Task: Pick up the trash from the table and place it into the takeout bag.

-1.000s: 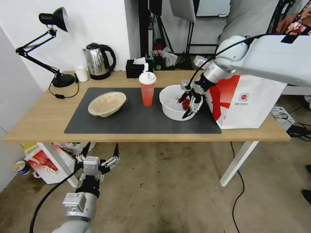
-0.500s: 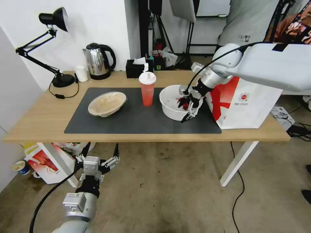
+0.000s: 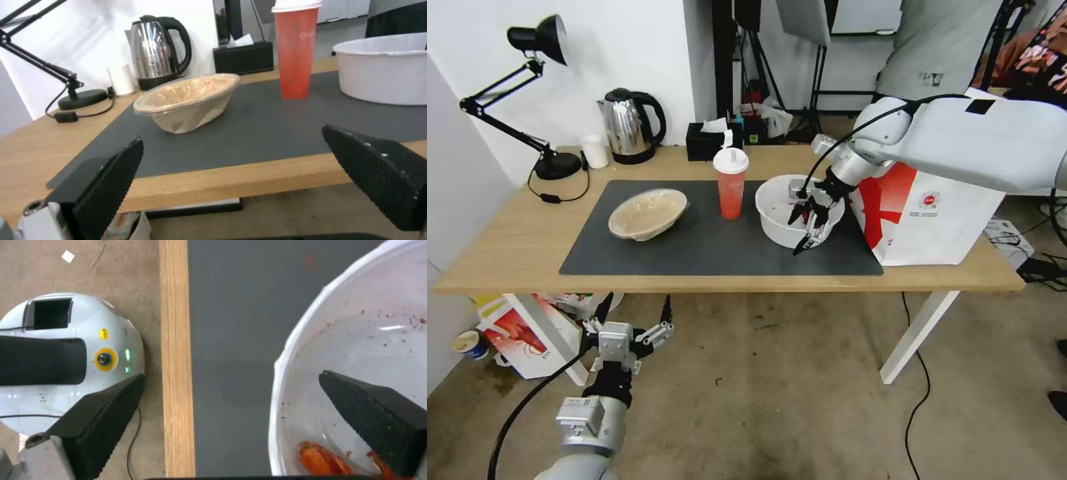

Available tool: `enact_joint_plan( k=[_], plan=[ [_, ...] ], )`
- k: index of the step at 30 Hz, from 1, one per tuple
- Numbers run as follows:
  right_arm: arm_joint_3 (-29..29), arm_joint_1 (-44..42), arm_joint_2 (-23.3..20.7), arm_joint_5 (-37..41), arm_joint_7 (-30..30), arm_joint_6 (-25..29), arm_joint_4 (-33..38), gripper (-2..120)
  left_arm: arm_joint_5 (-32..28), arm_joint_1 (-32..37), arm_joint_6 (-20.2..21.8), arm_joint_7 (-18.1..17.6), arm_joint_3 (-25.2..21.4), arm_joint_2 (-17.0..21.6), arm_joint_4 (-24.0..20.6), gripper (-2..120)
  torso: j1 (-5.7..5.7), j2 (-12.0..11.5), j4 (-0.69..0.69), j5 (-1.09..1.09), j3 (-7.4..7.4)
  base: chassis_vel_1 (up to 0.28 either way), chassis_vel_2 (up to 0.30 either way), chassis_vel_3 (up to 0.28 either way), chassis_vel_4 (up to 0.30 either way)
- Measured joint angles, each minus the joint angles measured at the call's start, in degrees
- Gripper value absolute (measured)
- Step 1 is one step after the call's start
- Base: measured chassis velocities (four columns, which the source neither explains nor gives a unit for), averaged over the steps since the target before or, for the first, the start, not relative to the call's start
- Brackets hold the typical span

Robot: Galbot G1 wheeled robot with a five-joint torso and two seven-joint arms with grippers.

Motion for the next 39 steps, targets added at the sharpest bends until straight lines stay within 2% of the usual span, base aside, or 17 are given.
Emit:
enact_joint_plan(
  k=[1, 10, 11, 15, 17, 20, 21, 25, 26, 27, 29, 39],
  plan=[
    [0.0, 0.0, 0.0, 0.0, 0.0, 0.0, 0.0, 100, 0.0, 0.0, 0.0, 0.0, 0.0, 0.0, 0.0, 100, 0.0, 0.0, 0.0, 0.0, 0.0, 0.0, 0.0, 0.0, 0.0],
    [0.85, -0.36, -0.06, 0.05, -0.49, -0.09, -0.87, 65, 0.0, 0.0, 0.0, 0.0, 0.0, 0.0, 0.0, 100, 0.0, 0.0, 0.01, 0.0, 0.0, 0.0, 0.0, 0.0, 0.0],
    [0.85, -0.36, -0.06, 0.05, -0.49, -0.09, -0.87, 65, 0.0, 0.0, 0.0, 0.0, 0.0, 0.0, 0.0, 100, 0.0, 0.0, 0.01, 0.0, 0.0, 0.0, 0.0, 0.0, 0.0],
    [0.9, -0.38, 0.0, 0.15, -0.67, -0.1, -0.88, 46, 0.0, 0.0, 0.0, 0.0, 0.0, 0.0, 0.0, 100, 0.0, 0.0, 0.01, 0.0, 0.0, 0.0, 0.0, 0.0, 0.0],
    [0.9, -0.38, 0.03, 0.15, -0.73, -0.11, -0.89, 43, 0.0, 0.0, 0.0, 0.0, 0.0, 0.0, 0.0, 100, 0.01, 0.0, 0.01, 0.0, 0.0, 0.0, 0.0, 0.0, 0.0],
    [0.9, -0.38, 0.17, 0.18, -0.91, -0.17, -0.87, 27, 0.0, 0.0, 0.0, 0.0, 0.0, 0.0, 0.0, 100, 0.0, 0.0, 0.01, 0.0, 0.0, 0.0, 0.0, 0.0, 0.0],
    [0.9, -0.38, 0.17, 0.18, -0.91, -0.17, -0.87, 27, 0.0, 0.0, 0.0, 0.0, 0.0, 0.0, 0.0, 100, 0.0, 0.0, 0.01, 0.0, 0.0, 0.0, 0.0, 0.0, 0.0],
    [0.96, -0.6, 0.36, 0.18, -1.09, -0.22, -0.83, 11, 0.0, 0.0, 0.0, 0.0, 0.0, 0.0, 0.0, 100, 0.0, 0.0, 0.01, 0.0, 0.0, 0.0, 0.0, 0.0, 0.0],
    [0.96, -0.6, 0.36, 0.18, -1.09, -0.22, -0.83, 11, 0.0, 0.0, 0.0, 0.0, 0.0, 0.0, 0.0, 100, 0.0, 0.0, 0.01, 0.0, 0.0, 0.0, 0.0, 0.0, 0.0],
    [0.98, -0.7, 0.41, 0.18, -1.14, -0.24, -0.79, 4, 0.0, 0.0, 0.0, 0.0, 0.0, 0.0, 0.0, 100, 0.0, 0.0, 0.01, 0.0, 0.0, 0.0, 0.0, 0.0, 0.0],
    [1.01, -0.76, 0.52, 0.18, -1.2, -0.31, -0.75, 0, 0.0, 0.0, 0.0, 0.0, 0.0, 0.0, 0.0, 100, 0.0, 0.0, 0.0, 0.0, 0.0, 0.0, 0.0, 0.0, 0.0],
    [1.03, 0.25, 1.05, 0.14, -2.78, -1.14, -0.57, 0, 0.0, 0.0, 0.0, 0.0, 0.0, 0.0, 0.0, 100, 0.0, 0.0, 0.01, -0.01, 0.0, 0.0, 0.0, 0.0, 0.0]
  ],
)
